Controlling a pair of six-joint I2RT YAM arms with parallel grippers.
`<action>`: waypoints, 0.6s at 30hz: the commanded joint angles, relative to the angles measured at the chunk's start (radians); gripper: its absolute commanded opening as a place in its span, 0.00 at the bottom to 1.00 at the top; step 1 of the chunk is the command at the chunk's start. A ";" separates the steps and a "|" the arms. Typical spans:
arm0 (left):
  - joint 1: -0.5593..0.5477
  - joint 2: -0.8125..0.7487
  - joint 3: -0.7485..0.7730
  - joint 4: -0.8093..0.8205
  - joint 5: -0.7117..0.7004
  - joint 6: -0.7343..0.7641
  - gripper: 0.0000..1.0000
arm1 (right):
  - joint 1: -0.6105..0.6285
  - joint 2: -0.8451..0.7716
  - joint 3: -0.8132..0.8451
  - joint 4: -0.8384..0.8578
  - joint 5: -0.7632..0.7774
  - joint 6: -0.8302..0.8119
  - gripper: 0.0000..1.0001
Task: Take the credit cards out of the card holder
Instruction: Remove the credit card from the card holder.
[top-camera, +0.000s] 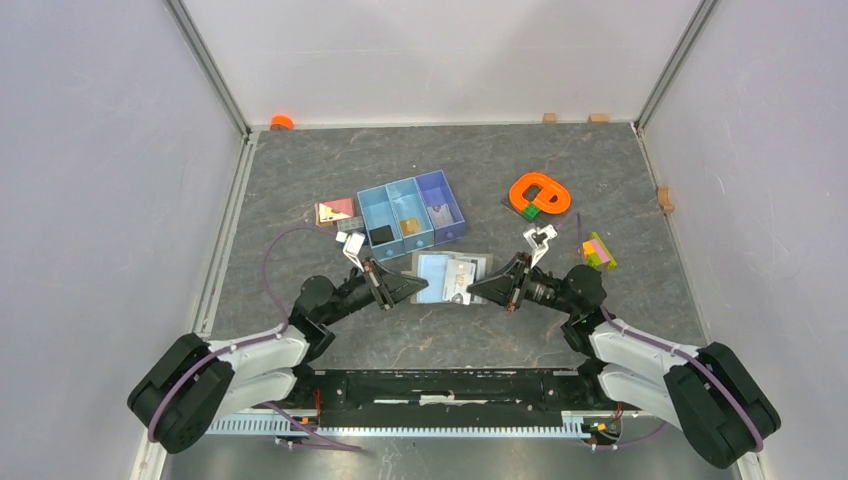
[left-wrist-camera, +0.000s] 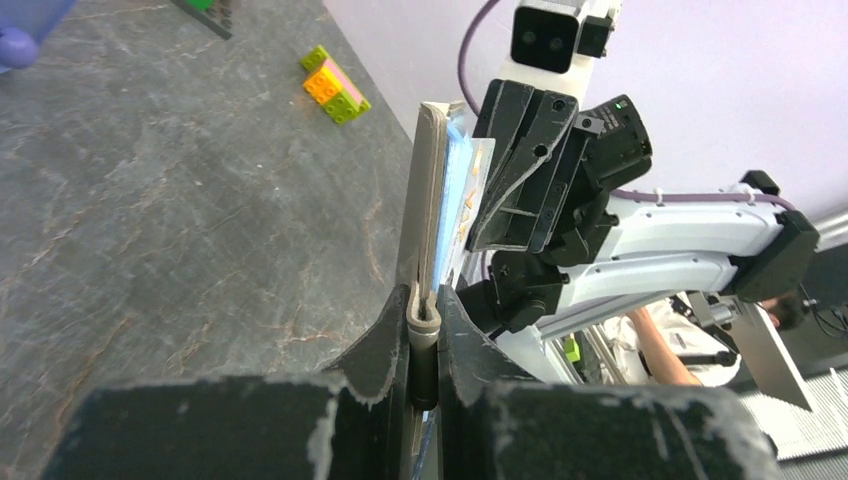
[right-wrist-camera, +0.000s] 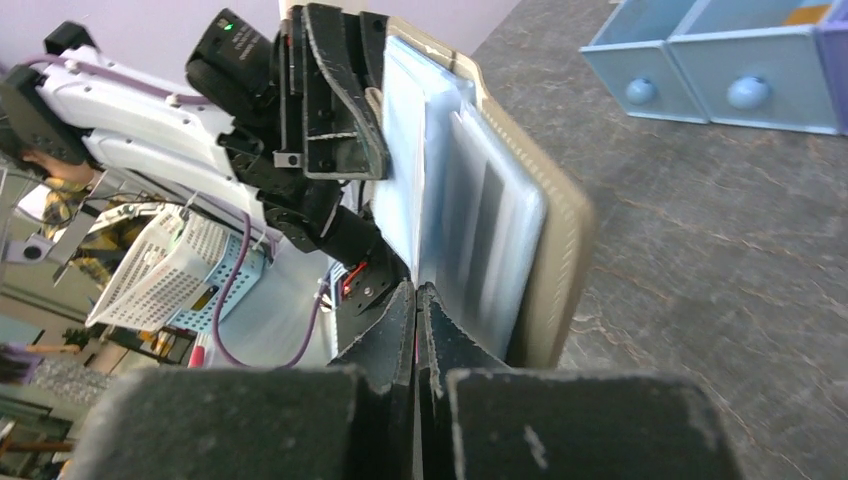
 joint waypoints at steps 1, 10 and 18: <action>0.017 -0.059 0.011 -0.103 -0.091 0.026 0.02 | -0.035 0.018 -0.014 -0.005 0.013 0.000 0.00; 0.021 -0.111 0.026 -0.242 -0.147 0.054 0.02 | -0.068 0.110 -0.019 0.073 -0.016 0.052 0.00; 0.021 -0.106 0.042 -0.311 -0.186 0.072 0.02 | -0.078 0.160 -0.002 0.073 -0.020 0.051 0.00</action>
